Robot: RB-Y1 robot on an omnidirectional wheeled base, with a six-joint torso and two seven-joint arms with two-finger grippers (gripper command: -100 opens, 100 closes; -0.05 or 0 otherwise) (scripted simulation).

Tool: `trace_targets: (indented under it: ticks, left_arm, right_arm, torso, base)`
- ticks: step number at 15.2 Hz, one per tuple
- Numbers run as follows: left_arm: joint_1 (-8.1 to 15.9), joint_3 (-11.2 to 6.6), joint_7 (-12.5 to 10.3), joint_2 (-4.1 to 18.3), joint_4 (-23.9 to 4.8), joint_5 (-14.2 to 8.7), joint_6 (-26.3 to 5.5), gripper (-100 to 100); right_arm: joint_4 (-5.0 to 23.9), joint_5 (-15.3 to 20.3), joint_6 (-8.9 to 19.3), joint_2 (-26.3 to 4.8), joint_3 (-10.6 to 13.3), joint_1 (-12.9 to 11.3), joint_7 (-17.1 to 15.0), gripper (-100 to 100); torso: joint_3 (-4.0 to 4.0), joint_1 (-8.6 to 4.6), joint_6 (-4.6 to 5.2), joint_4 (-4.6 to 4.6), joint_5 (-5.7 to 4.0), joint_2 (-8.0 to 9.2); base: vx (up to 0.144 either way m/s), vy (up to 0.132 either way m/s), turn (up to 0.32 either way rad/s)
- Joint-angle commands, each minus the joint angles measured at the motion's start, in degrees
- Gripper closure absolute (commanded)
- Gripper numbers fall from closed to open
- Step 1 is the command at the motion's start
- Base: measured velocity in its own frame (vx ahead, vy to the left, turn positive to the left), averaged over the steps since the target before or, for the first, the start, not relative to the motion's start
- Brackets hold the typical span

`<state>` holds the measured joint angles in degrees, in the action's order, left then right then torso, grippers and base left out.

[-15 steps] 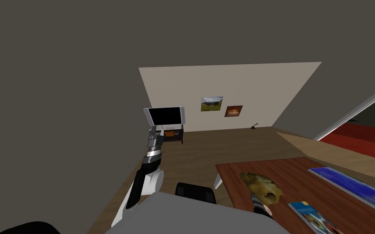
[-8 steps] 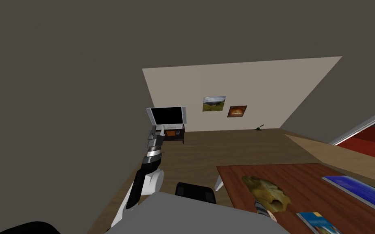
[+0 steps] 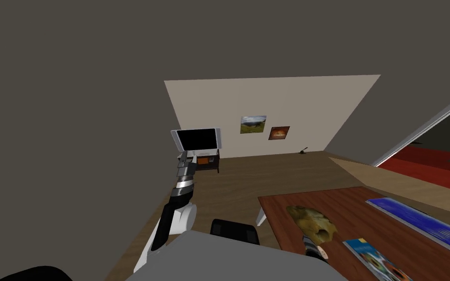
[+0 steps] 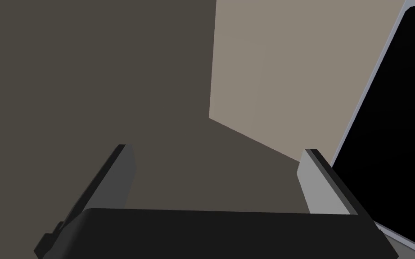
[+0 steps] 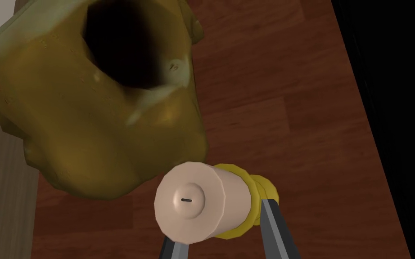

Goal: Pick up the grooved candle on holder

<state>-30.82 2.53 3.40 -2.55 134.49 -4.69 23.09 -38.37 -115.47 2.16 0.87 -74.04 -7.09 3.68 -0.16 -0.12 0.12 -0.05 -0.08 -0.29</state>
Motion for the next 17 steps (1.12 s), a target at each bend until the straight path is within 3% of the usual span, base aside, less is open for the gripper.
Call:
trace_targets:
  ticks: [1, 2, 3, 6, 7, 10, 12, 15, 16, 17]
  left_arm:
    - [0.0, 0.0, 0.0, 0.0, 0.0, 0.0, 0.0, 0]
    - [0.0, 0.0, 0.0, 0.0, 0.0, 0.0, 0.0, 0]
    - [0.0, 0.0, 0.0, 0.0, 0.0, 0.0, 0.0, 0]
    - [0.0, 0.0, 0.0, 0.0, 0.0, 0.0, 0.0, 0]
    - [0.0, 0.0, 0.0, 0.0, 0.0, 0.0, 0.0, 0]
    - [0.0, 0.0, 0.0, 0.0, 0.0, 0.0, 0.0, 0]
    - [0.0, 0.0, 0.0, 0.0, 0.0, 0.0, 0.0, 0]
    - [0.0, 0.0, 0.0, 0.0, 0.0, 0.0, 0.0, 0]
    - [0.0, 0.0, 0.0, 0.0, 0.0, 0.0, 0.0, 0]
    - [0.0, 0.0, 0.0, 0.0, 0.0, 0.0, 0.0, 0]
  right_arm:
    - [-0.8, -0.4, -1.3, 0.2, 2.9, 0.7, -1.8, 100]
    - [-0.8, -0.4, -1.3, 0.2, 3.9, 0.7, -1.8, 100]
    - [-0.7, -0.6, -3.1, -0.5, 7.7, 0.6, -4.1, 100]
    - [-0.7, -0.6, -3.1, -0.5, 8.4, 0.6, -4.1, 100]
    - [-0.7, -0.7, -4.0, -0.8, 10.6, 0.6, -5.2, 100]
    - [-0.7, -0.7, -4.0, -0.8, 10.6, 0.6, -5.2, 100]
    - [-0.6, -0.8, -5.9, -1.5, 14.8, 0.6, -7.4, 100]
    - [-0.6, -0.8, -5.9, -1.5, 15.0, 0.6, -7.4, 100]
    - [-0.5, -0.9, -6.8, -1.8, 16.7, 0.6, -8.5, 100]
    - [-0.6, -1.1, -6.1, -1.6, 15.8, 0.7, -7.6, 100]
  torso:
    - [0.0, 0.0, 0.0, 0.0, 0.0, 0.0]
    - [0.01, -0.02, -0.03, 0.02, 0.0, 0.0]
    - [0.01, -0.05, -0.07, 0.04, -0.01, -0.02]
    - [0.01, -0.06, -0.02, 0.02, 0.0, -0.01]
    - [0.01, -0.07, -0.05, 0.04, -0.01, -0.02]
    - [-0.01, -0.08, -0.07, 0.02, 0.0, -0.04]
    - [-0.02, -0.1, -0.08, 0.0, 0.01, -0.04]
    - [-0.03, -0.04, -0.08, -0.01, 0.01, -0.04]
    - [-0.03, -0.05, -0.11, -0.01, 0.01, -0.05]
    - [-0.03, -0.06, -0.09, -0.01, 0.02, -0.05]
  base:
    - [-0.014, 0.027, -0.03]
    - [-0.009, 0.012, 0.015]
    - [-0.009, 0.012, -0.159]
    - [-0.01, 0.023, -0.088]
    - [-0.011, 0.013, -0.07]
    - [-0.006, 0.012, -0.042]
    - [-0.009, 0.013, -0.134]
    - [-0.012, 0.021, -0.057]
    - [-0.008, 0.012, -0.064]
    - [-0.005, 0.01, -0.038]
